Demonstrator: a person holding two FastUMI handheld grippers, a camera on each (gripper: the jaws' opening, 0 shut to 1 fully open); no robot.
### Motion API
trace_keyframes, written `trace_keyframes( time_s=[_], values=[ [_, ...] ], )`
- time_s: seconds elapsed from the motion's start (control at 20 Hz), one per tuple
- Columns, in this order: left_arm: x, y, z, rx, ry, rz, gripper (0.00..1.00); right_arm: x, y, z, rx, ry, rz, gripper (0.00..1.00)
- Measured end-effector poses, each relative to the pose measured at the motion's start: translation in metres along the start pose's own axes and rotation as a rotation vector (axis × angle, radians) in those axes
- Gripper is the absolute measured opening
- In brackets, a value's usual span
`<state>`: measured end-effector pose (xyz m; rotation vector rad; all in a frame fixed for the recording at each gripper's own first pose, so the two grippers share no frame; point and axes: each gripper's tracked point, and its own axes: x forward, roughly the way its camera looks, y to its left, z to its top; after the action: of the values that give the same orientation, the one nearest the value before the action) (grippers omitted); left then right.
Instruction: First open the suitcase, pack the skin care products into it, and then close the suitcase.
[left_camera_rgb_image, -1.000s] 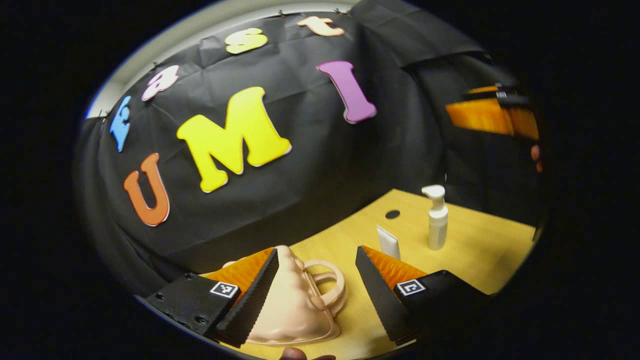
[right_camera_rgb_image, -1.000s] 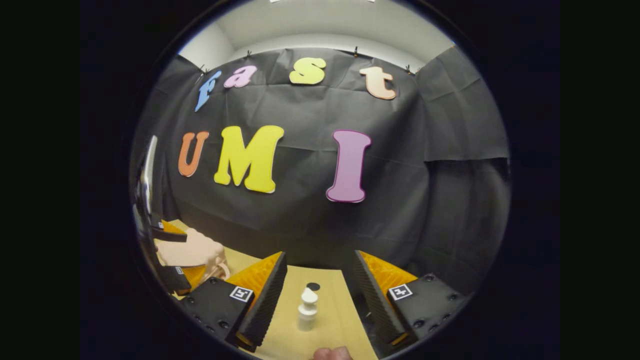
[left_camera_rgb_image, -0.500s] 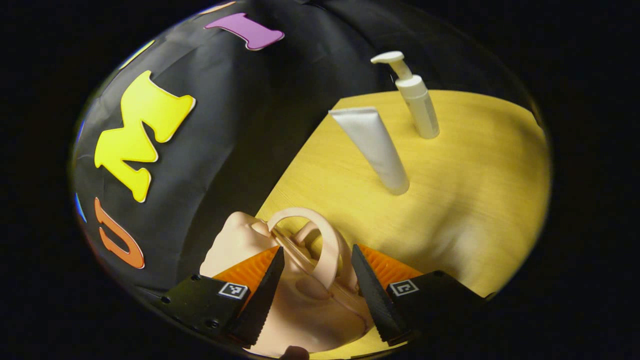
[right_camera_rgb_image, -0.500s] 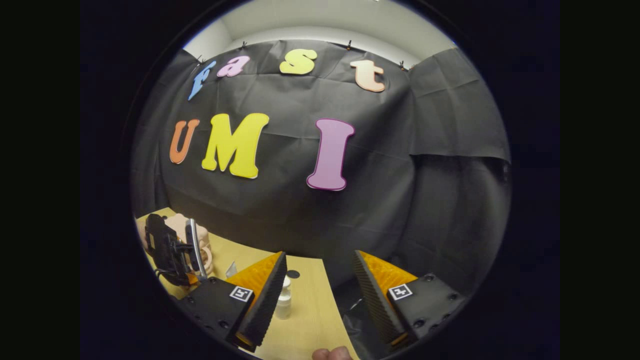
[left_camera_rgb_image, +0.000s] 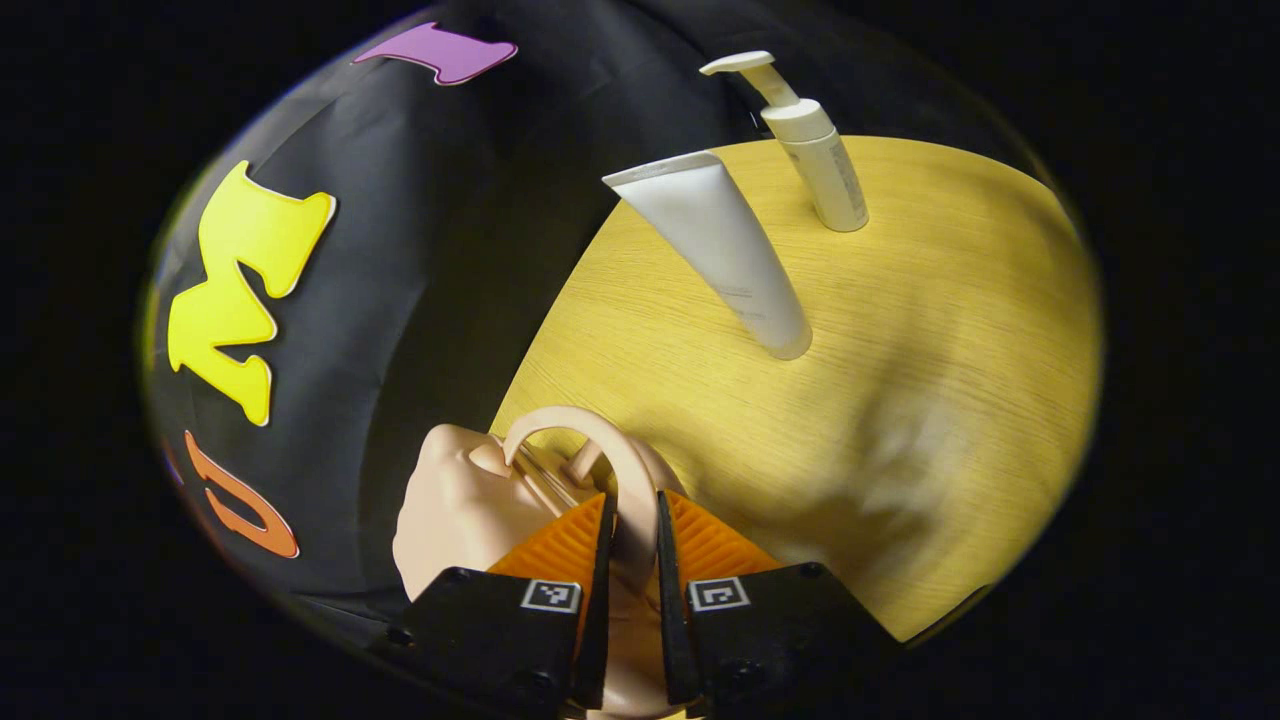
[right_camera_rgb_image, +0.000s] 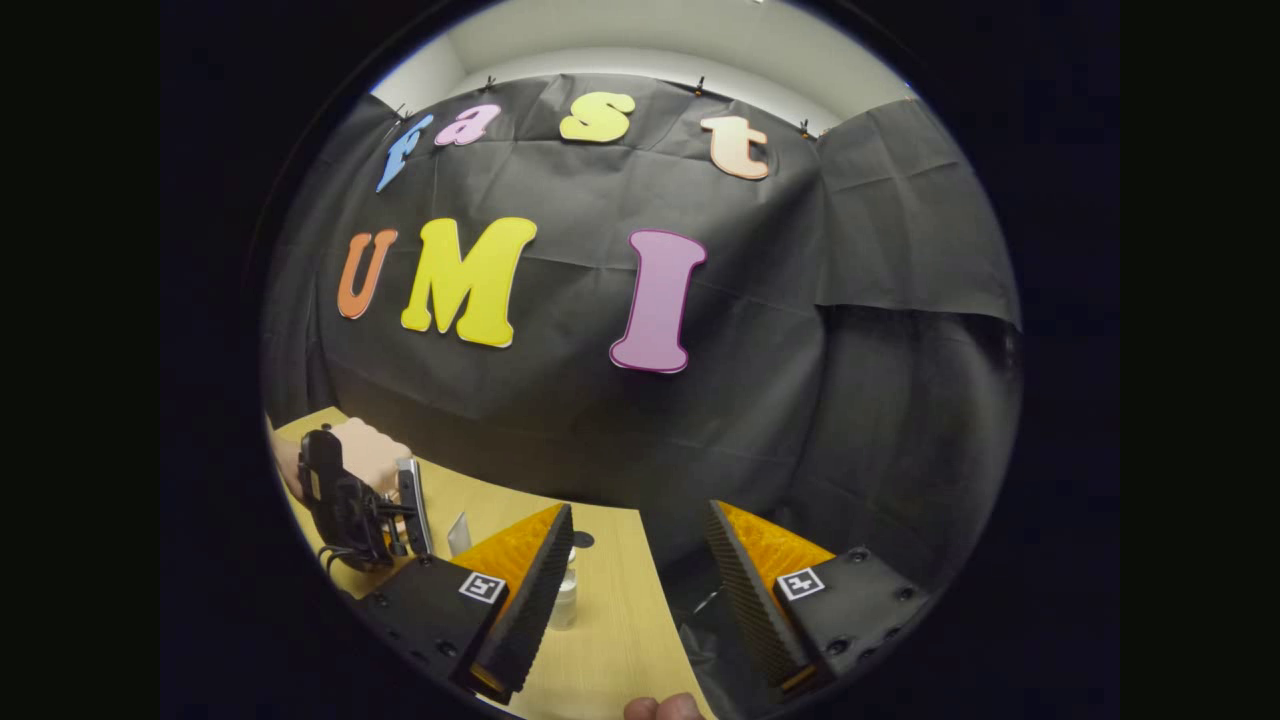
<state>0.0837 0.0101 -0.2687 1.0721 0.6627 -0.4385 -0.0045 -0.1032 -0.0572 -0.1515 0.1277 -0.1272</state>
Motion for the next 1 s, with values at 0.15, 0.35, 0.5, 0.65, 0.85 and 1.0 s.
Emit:
trace_keyframes(
  time_s=[0.15,0.35,0.5,0.65,0.85,1.0],
  values=[
    [-0.004,0.003,0.004,-0.013,-0.024,0.01,0.18,-0.004,0.004,0.002,-0.003,-0.004,0.006,0.8],
    [-0.021,0.024,0.005,-0.077,-0.063,0.039,0.12,-0.008,0.01,0.004,-0.003,-0.006,0.022,0.79],
    [-0.048,0.055,0.012,-0.139,-0.133,0.111,0.09,-0.01,0.017,0.016,-0.008,-0.028,0.042,0.8],
    [-0.087,0.098,0.002,-0.271,-0.217,0.189,0.07,-0.008,0.027,0.025,0.002,-0.041,0.064,0.8],
    [-0.151,0.167,-0.037,-0.465,-0.312,0.384,0.03,-0.003,0.05,0.039,0.021,-0.055,0.096,0.8],
    [-0.178,0.199,-0.092,-0.664,-0.352,0.476,0.02,0.0,0.07,0.046,0.028,-0.053,0.124,0.8]
  ],
)
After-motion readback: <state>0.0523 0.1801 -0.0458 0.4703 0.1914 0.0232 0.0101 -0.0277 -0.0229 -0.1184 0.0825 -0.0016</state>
